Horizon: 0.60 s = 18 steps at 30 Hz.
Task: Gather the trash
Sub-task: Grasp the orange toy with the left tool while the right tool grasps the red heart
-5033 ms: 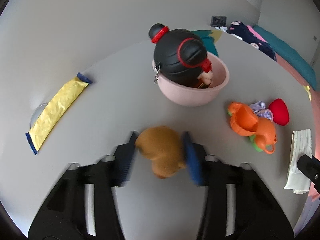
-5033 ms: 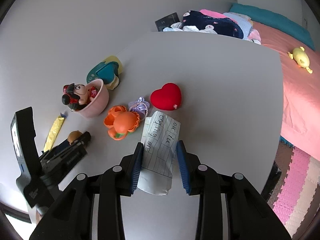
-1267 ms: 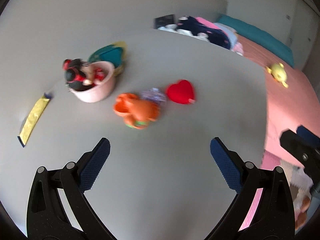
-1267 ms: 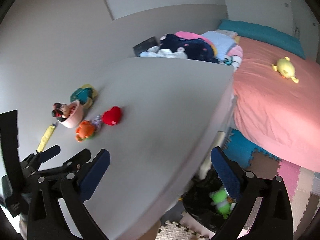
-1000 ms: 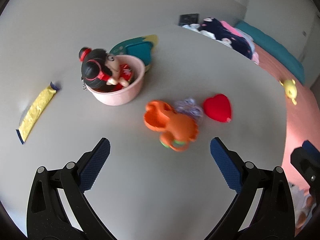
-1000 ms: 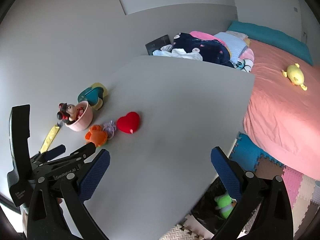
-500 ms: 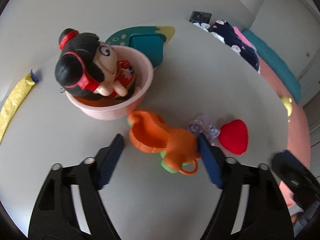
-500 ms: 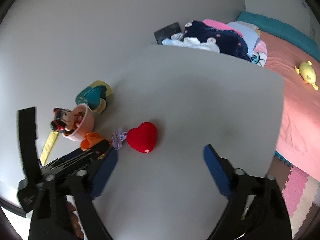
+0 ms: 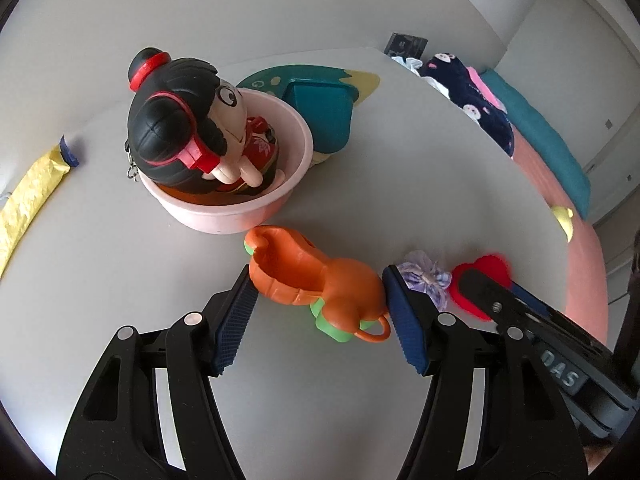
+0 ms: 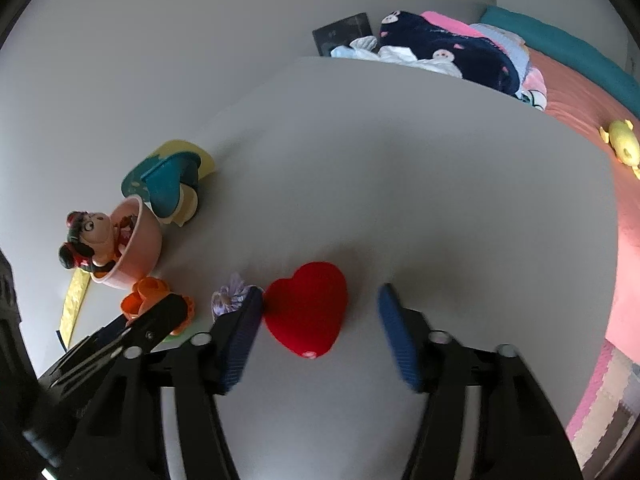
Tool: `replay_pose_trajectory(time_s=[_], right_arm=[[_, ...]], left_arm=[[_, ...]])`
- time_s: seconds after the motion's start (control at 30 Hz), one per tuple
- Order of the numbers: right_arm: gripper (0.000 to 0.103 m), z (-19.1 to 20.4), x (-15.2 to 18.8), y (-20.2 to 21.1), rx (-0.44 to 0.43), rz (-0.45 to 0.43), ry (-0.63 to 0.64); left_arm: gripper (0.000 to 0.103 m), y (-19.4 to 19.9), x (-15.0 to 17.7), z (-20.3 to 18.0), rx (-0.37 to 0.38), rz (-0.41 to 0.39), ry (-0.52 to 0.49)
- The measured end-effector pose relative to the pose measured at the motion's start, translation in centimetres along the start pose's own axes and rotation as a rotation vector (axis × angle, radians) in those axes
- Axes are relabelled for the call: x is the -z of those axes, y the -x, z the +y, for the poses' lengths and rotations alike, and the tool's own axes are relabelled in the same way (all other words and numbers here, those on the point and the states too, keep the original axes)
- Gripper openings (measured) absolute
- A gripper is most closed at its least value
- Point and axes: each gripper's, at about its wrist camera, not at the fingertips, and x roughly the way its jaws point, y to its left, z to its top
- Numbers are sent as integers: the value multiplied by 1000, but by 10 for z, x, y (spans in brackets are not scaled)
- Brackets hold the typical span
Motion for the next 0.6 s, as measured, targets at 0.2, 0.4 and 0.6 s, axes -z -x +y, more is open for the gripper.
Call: replay_pose_trajectory(time_s=[0.2,0.4,0.6], right_arm=[[26,-7,6,11,-12,-5,-9],[26,-16,21,50,-32,-43,-5],[26,-27,39,91,-49,-91,-5]], left_arm=[[62,9,4,-2,10,-11,-16],[62,34,18,-13,0,-44,-64],[62,63,40,-35,-21,-78,-119]])
